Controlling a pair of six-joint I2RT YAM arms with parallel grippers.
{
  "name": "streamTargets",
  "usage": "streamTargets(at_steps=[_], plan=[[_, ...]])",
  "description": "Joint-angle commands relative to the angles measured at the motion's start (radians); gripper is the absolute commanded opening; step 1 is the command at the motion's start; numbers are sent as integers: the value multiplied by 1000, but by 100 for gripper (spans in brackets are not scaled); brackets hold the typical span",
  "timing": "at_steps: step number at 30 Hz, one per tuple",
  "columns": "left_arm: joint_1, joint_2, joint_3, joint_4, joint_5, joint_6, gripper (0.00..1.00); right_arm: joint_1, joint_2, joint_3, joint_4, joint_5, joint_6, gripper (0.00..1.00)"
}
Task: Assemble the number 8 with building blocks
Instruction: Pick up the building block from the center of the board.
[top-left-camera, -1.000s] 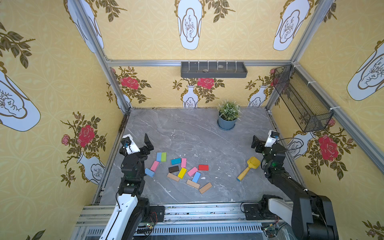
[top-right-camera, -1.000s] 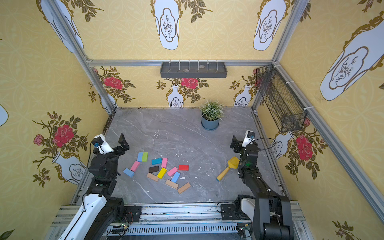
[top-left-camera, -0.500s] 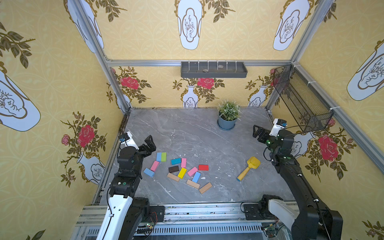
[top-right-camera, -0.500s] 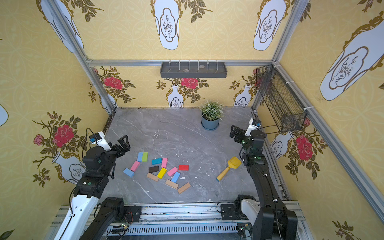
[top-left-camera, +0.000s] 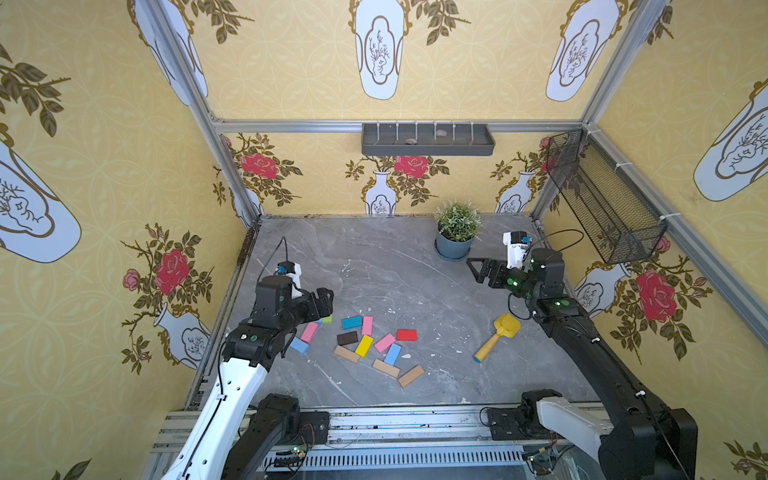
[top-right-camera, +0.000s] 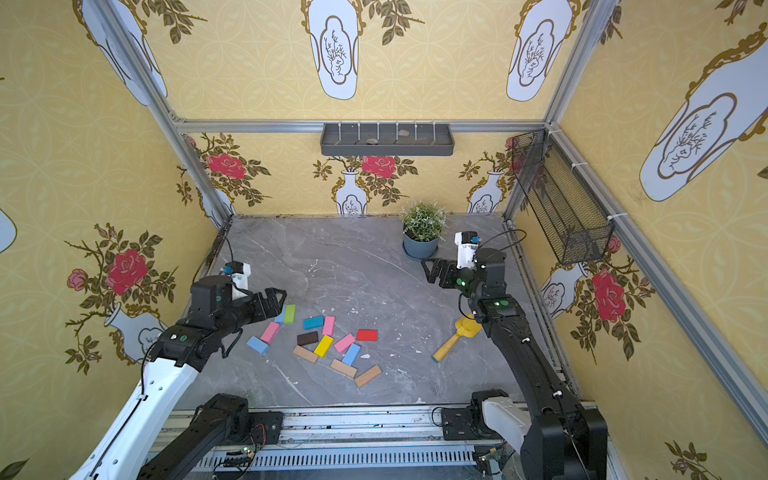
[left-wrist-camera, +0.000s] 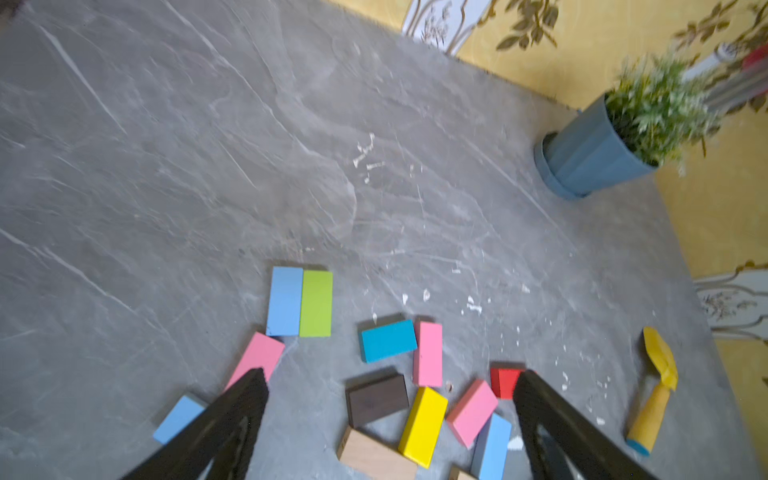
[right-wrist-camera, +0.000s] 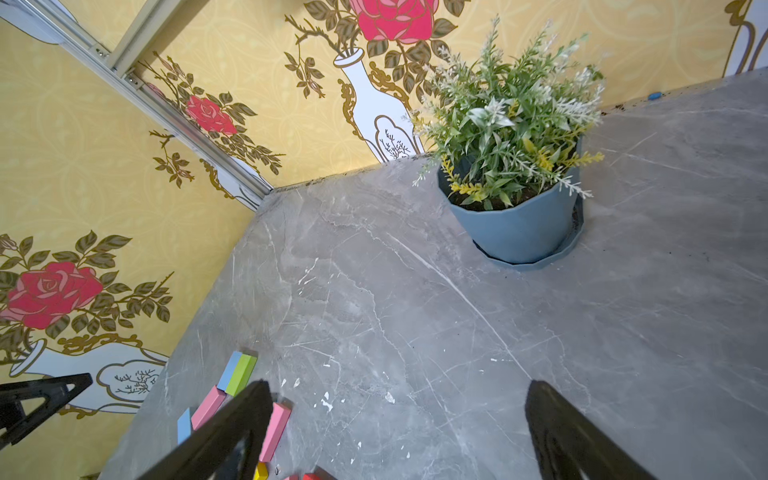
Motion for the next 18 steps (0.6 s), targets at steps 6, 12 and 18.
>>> streamTargets(at_steps=[6,12,18], plan=[[-177,173,2,-58,-142,-99,99,5,-5,13,-66,-1,-9,97],[-283,349,53,-51,-226,-180,100,6,-5,11,-85,-7,-17,98],[-300,522,126,-52,-201,-198,100,8,-5,10,-95,-13,-21,98]])
